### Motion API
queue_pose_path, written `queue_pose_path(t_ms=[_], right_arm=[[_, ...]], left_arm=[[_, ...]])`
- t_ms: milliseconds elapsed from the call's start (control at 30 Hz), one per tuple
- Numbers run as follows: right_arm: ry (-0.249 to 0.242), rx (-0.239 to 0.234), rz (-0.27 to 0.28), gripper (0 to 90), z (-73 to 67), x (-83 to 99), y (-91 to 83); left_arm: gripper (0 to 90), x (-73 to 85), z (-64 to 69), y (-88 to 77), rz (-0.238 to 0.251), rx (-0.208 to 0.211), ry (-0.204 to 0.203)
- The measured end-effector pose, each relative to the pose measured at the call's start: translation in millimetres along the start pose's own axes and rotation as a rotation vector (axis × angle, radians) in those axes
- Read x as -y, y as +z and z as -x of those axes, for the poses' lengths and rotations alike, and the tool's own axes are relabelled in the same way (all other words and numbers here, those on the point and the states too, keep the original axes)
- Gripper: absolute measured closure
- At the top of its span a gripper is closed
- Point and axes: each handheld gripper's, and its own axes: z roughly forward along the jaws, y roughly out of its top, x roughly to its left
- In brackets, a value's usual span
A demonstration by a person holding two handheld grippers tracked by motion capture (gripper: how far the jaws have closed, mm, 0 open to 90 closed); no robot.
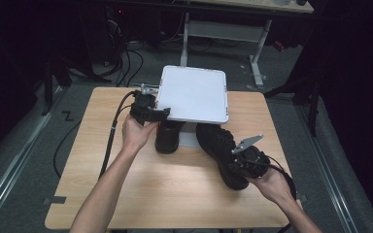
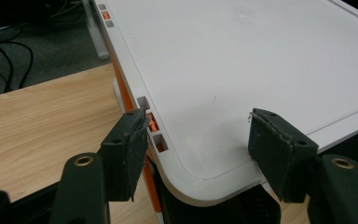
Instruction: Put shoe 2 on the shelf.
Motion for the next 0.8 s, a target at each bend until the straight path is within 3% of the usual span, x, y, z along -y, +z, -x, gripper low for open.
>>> queue_pose_path(t_ms=[367, 533, 600, 800], right_arm=[[0.059, 0.023, -0.017, 88.2, -1.6, -35.8, 19.0], [0.118, 0.043, -0.028, 88.1, -0.1, -46.4, 32.4], [0.108, 0.047, -0.022, 88.1, 1.4, -49.6, 36.3], [0.140, 0.050, -0.030, 88.1, 5.6, -56.3, 46.1]], left_arm=[[38.2, 1.4, 2.9, 0.1, -0.004, 0.004, -0.002], [38.7, 3.5, 5.8, -0.1, 0.009, -0.004, 0.026], [38.6, 3.1, 5.2, -0.1, 0.006, -0.002, 0.024], [38.3, 3.3, 5.4, 0.0, 0.002, 0.002, 0.021]])
